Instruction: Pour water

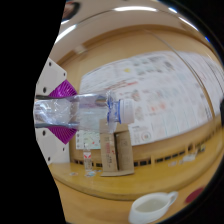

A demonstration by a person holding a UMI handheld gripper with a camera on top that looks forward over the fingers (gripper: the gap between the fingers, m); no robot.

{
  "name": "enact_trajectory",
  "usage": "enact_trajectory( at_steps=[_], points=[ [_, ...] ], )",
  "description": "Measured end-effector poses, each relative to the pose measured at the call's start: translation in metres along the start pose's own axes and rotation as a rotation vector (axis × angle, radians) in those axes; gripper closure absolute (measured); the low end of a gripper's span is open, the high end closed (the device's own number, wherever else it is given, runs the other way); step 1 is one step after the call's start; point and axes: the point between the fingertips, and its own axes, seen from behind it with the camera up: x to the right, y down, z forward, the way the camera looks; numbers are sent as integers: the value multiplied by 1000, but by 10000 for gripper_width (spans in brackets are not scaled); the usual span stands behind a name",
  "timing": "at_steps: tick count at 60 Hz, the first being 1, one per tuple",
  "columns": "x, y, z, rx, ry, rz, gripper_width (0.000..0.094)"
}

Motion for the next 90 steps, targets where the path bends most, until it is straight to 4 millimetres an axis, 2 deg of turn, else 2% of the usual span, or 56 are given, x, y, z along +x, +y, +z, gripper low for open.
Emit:
enact_trajectory(
  at_steps=[3, 4, 8, 10, 11, 14, 18, 20, 23, 28, 29, 33, 38, 42, 43, 44, 46, 50, 51, 54, 56, 57, 60, 61, 63, 65, 66, 70, 71, 74, 75, 77, 78, 85, 86, 90],
  points=[
    [4, -22, -6, 56, -14, 135, 629],
    [16, -31, -2, 70, -24, 174, 629],
    [43, -57, -4, 127, -33, 328, 629],
    [55, -66, -5, 150, -34, 396, 630],
    [56, -66, -13, 163, -29, 429, 631],
    [72, -82, -11, 203, -31, 516, 629],
    [88, -90, -13, 225, -37, 588, 629],
    [83, -88, -22, 222, -28, 604, 627],
    [89, -89, -14, 210, -15, 604, 628],
    [87, -86, -8, 170, -11, 612, 629],
    [79, -82, -11, 166, -4, 610, 629],
    [66, -81, 2, 120, 4, 568, 631],
    [39, -75, 13, 44, 39, 372, 630],
    [16, -76, 21, -13, 76, 104, 630],
    [13, -79, 17, -25, 72, 39, 627],
    [1, -76, 21, -28, 95, -36, 628],
    [-10, -83, 24, -40, 115, -185, 628],
    [-31, -102, 27, -44, 150, -463, 626],
    [-30, -114, 25, -40, 145, -527, 627],
    [-49, -131, 24, -17, 189, -722, 628],
    [-53, -152, 19, -1, 204, -856, 626],
    [-62, -154, 20, 10, 229, -920, 628],
    [-69, -180, 12, 31, 286, -1107, 628],
    [-66, -195, 5, 38, 291, -1159, 628],
    [-71, -202, 1, 50, 337, -1251, 628],
    [-64, -217, -7, 48, 387, -1341, 627],
    [-53, -230, -13, 45, 407, -1387, 628],
    [-22, -263, -35, 22, 526, -1547, 628],
    [-19, -265, -39, 12, 564, -1572, 627],
    [10, -285, -56, -20, 650, -1633, 627],
    [25, -296, -62, -31, 671, -1652, 628],
    [40, -302, -72, -60, 730, -1666, 628],
    [61, -316, -81, -73, 742, -1677, 628],
    [119, -333, -110, -176, 869, -1684, 629],
    [135, -340, -114, -186, 874, -1688, 628],
    [157, -343, -126, -219, 899, -1679, 627]
  ],
)
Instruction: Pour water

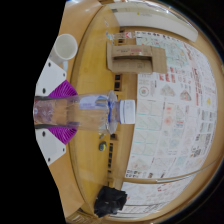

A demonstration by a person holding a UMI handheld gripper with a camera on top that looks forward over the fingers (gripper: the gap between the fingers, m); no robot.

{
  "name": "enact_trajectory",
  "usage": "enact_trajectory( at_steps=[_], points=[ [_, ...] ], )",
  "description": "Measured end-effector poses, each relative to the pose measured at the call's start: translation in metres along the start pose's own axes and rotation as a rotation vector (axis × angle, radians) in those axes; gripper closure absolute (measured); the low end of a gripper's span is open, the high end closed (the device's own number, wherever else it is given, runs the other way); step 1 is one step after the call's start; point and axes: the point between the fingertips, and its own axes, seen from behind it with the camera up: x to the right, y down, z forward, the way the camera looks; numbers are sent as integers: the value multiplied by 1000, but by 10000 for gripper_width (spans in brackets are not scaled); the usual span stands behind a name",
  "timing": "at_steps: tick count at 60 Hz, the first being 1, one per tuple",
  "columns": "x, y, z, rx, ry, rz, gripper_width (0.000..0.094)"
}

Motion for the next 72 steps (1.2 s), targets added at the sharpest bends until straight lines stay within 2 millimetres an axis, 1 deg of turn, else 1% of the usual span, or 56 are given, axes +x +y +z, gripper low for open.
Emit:
enact_trajectory(
  at_steps=[5, 6, 8, 9, 10, 11, 14, 15, 20, 21, 27, 28, 29, 30, 32, 35, 40, 41, 44, 48, 52, 55, 61, 62, 63, 68, 72],
  points=[
    [-3, 26, 5, -42, -13, 14, 624],
    [-1, 17, 4, -4, -7, 23, 621],
    [1, 25, 4, -17, -1, 37, 610],
    [3, 21, 6, 2, 4, 42, 616],
    [2, 24, 6, -2, 3, 52, 586],
    [2, 26, 5, -9, 4, 60, 576],
    [4, 24, 5, -6, 9, 83, 524],
    [4, 24, 5, -5, 10, 88, 491],
    [5, 28, 5, -26, 9, 92, 422],
    [6, 30, 4, -44, 12, 92, 382],
    [6, 49, -4, -150, 19, 80, 72],
    [7, 51, -6, -162, 23, 81, 104],
    [7, 53, -9, -173, 27, 81, 107],
    [9, 57, -8, -177, 30, 78, 104],
    [8, 59, -18, -194, 40, 73, 74],
    [8, 59, -31, -208, 48, 58, 81],
    [10, 57, -60, -239, 62, 49, 89],
    [6, 58, -67, -244, 66, 52, 86],
    [0, 54, -89, -253, 62, 65, 86],
    [-5, 50, -124, -270, 68, 90, 87],
    [-7, 43, -164, -277, 81, 99, 87],
    [-11, 35, -197, -271, 89, 95, 86],
    [-15, 28, -265, -270, 118, 80, 89],
    [-13, 24, -276, -272, 119, 78, 84],
    [-16, 24, -287, -271, 123, 78, 84],
    [-24, 19, -336, -266, 125, 74, 87],
    [-29, 13, -372, -265, 125, 70, 85]
  ],
)
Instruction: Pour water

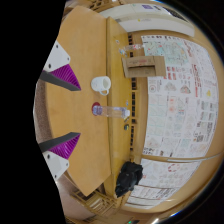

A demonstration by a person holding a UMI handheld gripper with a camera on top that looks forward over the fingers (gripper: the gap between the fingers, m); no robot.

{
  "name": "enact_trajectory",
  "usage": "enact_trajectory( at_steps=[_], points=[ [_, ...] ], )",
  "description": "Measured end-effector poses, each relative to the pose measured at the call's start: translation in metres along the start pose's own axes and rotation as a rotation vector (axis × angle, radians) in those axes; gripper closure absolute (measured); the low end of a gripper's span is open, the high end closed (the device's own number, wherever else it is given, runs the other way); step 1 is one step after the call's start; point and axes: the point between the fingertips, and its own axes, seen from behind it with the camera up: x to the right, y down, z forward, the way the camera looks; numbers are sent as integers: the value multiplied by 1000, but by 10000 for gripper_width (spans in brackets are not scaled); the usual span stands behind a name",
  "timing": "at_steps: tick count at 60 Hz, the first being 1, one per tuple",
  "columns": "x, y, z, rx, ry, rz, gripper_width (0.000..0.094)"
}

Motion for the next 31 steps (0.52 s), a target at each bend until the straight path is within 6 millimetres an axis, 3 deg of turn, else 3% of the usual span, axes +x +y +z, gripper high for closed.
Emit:
enact_trajectory(
  at_steps=[5, 13, 24, 31],
  points=[
    [-3, 4, -38, 9, -4, 2, 85],
    [-11, 4, -77, 26, -19, -15, 86],
    [-12, 4, -102, 44, -28, -13, 85],
    [-9, 3, -105, 46, -20, -24, 85]
  ],
)
